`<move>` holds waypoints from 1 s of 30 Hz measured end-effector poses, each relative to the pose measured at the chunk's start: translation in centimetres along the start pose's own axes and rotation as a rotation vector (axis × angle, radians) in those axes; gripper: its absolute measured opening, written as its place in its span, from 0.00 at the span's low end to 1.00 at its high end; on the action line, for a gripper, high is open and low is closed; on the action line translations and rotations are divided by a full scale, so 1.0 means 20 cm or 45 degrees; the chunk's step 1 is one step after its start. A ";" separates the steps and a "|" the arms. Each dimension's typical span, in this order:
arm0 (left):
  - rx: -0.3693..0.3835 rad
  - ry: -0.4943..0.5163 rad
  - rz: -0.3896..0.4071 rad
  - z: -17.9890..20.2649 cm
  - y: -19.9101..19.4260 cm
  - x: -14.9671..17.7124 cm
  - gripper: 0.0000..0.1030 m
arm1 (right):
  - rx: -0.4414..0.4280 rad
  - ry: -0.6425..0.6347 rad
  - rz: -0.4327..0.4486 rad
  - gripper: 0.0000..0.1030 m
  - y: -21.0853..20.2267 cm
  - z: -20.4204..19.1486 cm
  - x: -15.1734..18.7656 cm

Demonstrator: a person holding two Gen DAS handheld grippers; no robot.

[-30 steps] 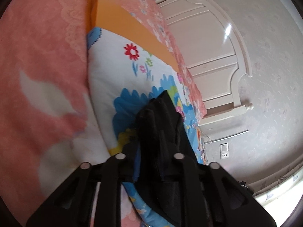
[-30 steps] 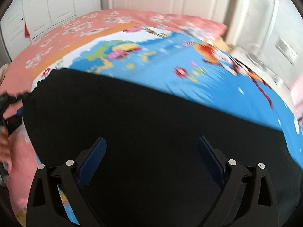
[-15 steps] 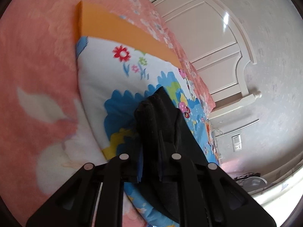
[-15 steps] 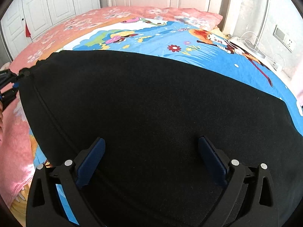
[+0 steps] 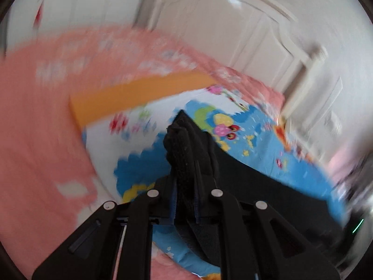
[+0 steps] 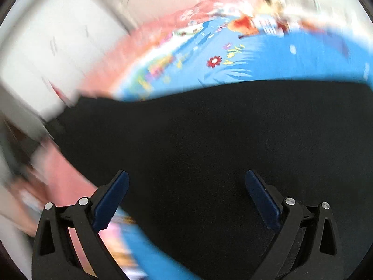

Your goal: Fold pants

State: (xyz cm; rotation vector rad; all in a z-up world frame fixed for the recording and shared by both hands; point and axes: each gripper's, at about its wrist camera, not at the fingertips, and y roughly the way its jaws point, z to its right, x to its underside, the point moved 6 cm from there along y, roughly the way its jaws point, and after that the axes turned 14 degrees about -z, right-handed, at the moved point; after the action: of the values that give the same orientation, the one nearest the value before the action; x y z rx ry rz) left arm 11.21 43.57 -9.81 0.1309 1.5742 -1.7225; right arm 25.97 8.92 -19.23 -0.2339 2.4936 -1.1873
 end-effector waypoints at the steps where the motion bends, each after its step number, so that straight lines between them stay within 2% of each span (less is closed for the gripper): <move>1: -0.094 0.138 0.045 0.16 -0.06 0.00 0.11 | -0.121 0.064 0.004 0.94 -0.05 0.04 -0.02; 2: -0.144 0.227 0.077 0.27 -0.10 0.01 0.11 | -0.229 0.117 0.016 0.94 -0.12 0.08 -0.04; 4: -0.219 0.428 0.139 0.55 -0.15 0.07 0.11 | -0.303 0.142 0.040 0.94 -0.20 0.15 -0.06; 7: -0.294 0.762 0.238 1.00 -0.14 0.32 0.11 | -0.554 0.209 0.045 0.94 -0.28 0.25 -0.06; 8: -0.327 0.904 0.288 1.16 -0.11 0.46 0.11 | -0.657 0.251 0.039 0.94 -0.29 0.29 -0.05; 9: -0.356 1.018 0.318 1.27 -0.07 0.58 0.11 | -0.683 0.284 0.038 0.94 -0.29 0.33 -0.05; 10: -0.382 1.136 0.324 1.35 -0.01 0.72 0.11 | -0.663 0.302 0.040 0.94 -0.29 0.36 -0.05; 11: -0.394 1.269 0.295 1.43 0.09 0.89 0.11 | -0.635 0.309 0.045 0.94 -0.30 0.39 -0.05; 13: -0.401 1.404 0.220 1.48 0.24 1.09 0.11 | -0.657 0.316 0.048 0.94 -0.31 0.41 -0.05; 15: -0.458 1.405 0.281 1.47 0.26 1.12 0.11 | -0.650 0.310 0.048 0.94 -0.32 0.40 -0.06; 20: -0.402 1.321 0.318 1.46 0.17 1.06 0.11 | -0.498 0.242 -0.083 0.94 -0.18 0.30 -0.08; 26: -0.335 1.277 0.398 1.46 0.04 1.06 0.11 | -0.411 0.121 -0.235 0.94 0.02 0.13 -0.17; 27: -0.329 1.271 0.407 1.46 0.02 1.05 0.11 | -0.404 0.114 -0.258 0.89 0.05 0.12 -0.17; 28: -0.326 1.267 0.417 1.45 0.01 1.05 0.11 | -0.403 0.097 -0.275 0.80 0.08 0.11 -0.18; 29: -0.325 1.270 0.421 1.46 0.01 1.06 0.11 | -0.387 0.082 -0.292 0.57 0.10 0.10 -0.19; 30: -0.328 1.277 0.422 1.46 0.00 1.06 0.11 | -0.347 0.081 -0.299 0.40 0.11 0.11 -0.20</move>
State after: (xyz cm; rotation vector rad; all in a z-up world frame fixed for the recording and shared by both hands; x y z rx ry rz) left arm 8.82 8.01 -15.01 1.1974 2.2726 -1.1997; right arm 30.47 9.99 -21.23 -0.5831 2.7400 -0.9456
